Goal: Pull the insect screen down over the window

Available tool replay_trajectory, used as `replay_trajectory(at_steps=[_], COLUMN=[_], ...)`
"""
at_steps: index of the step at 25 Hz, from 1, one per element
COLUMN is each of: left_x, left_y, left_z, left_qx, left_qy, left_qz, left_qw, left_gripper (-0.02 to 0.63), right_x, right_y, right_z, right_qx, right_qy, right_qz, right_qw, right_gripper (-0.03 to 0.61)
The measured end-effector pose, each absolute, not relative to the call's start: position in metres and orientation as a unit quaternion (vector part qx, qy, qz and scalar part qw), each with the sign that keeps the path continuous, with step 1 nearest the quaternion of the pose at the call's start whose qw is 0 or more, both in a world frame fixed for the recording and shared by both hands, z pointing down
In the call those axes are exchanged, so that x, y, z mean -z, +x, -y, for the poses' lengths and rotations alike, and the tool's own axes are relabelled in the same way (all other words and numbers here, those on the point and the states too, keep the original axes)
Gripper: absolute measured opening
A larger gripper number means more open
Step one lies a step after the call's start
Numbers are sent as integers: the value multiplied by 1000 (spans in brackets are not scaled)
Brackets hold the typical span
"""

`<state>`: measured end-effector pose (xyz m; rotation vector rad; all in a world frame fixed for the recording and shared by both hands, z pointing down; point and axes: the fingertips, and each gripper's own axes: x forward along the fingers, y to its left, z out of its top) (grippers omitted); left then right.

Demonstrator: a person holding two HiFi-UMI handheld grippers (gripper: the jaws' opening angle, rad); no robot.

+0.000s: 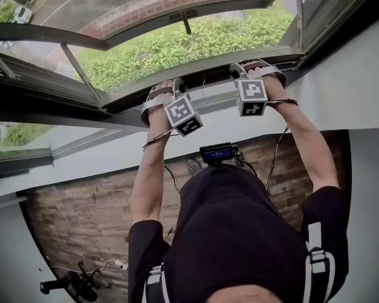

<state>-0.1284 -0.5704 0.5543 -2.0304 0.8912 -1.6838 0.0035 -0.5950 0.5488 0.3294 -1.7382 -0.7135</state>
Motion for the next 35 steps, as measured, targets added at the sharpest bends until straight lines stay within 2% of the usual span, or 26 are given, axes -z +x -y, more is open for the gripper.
replay_trajectory(at_steps=[5, 16, 22, 27, 35], left_x=[-596, -633, -626, -636, -637], left_y=[-130, -130, -128, -130, -143], left_z=[570, 565, 569, 567, 565], left_qx=[604, 613, 587, 595, 585], left_qy=[-718, -721, -734, -718, -725], left_qz=[-304, -295, -317, -326, -333], left_qw=[162, 133, 129, 156, 147], left_gripper=[21, 21, 22, 21, 23], right_x=[-585, -622, -623, -627, -631], right_y=[1, 1, -1, 0, -13], right_z=[592, 588, 594, 591, 592], right_qx=[284, 259, 263, 277, 272], right_qy=[127, 114, 129, 147, 138], right_qz=[744, 746, 753, 748, 756], right_qw=[591, 602, 589, 584, 579], right_gripper=[21, 21, 21, 21, 23])
